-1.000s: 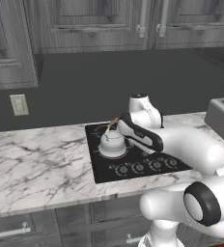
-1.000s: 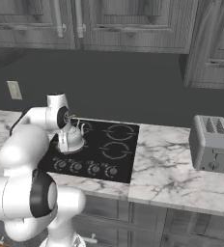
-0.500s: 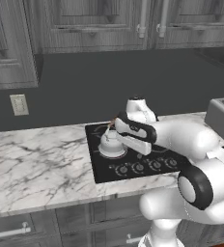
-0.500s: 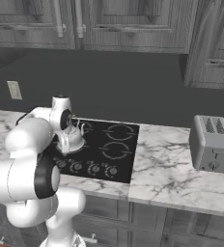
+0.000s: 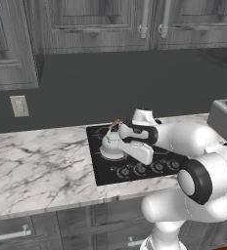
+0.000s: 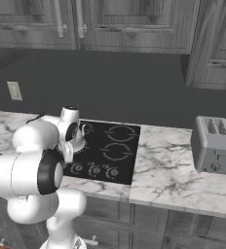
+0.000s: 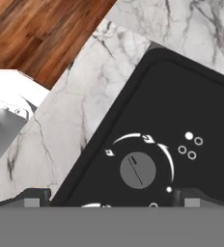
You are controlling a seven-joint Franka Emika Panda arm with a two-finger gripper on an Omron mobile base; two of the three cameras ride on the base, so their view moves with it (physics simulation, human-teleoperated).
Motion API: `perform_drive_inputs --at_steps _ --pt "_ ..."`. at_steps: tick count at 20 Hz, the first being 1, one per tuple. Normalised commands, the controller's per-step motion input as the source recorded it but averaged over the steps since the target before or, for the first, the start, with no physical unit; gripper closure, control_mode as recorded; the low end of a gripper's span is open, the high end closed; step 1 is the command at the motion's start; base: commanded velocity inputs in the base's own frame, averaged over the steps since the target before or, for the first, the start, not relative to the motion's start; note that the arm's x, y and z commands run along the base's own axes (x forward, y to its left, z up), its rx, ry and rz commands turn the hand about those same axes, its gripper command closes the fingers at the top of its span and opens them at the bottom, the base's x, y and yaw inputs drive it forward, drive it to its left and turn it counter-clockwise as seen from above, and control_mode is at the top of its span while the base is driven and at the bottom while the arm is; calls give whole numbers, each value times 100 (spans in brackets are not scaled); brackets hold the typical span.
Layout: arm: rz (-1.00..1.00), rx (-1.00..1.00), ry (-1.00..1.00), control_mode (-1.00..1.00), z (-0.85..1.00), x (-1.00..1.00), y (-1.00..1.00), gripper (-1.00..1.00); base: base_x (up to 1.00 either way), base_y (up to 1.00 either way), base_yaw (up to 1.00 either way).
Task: Turn off the front left burner of the stove.
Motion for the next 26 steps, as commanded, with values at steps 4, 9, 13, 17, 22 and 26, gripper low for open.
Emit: perform_drive_inputs --at_steps 4,9,13,17,22,26 --pt "0 0 0 -100 -29 10 1 -100 0 0 0" --pt "0 -2 0 -100 -26 9 3 -100 0 0 0" --pt "0 -2 0 -100 -16 0 2 -100 0 0 0" --pt "0 -2 0 -100 -4 0 13 -100 0 0 0" --pt "0 -1 0 -100 -4 0 13 -100 0 0 0" --pt "0 -4 0 -100 -16 0 22 -100 0 0 0"
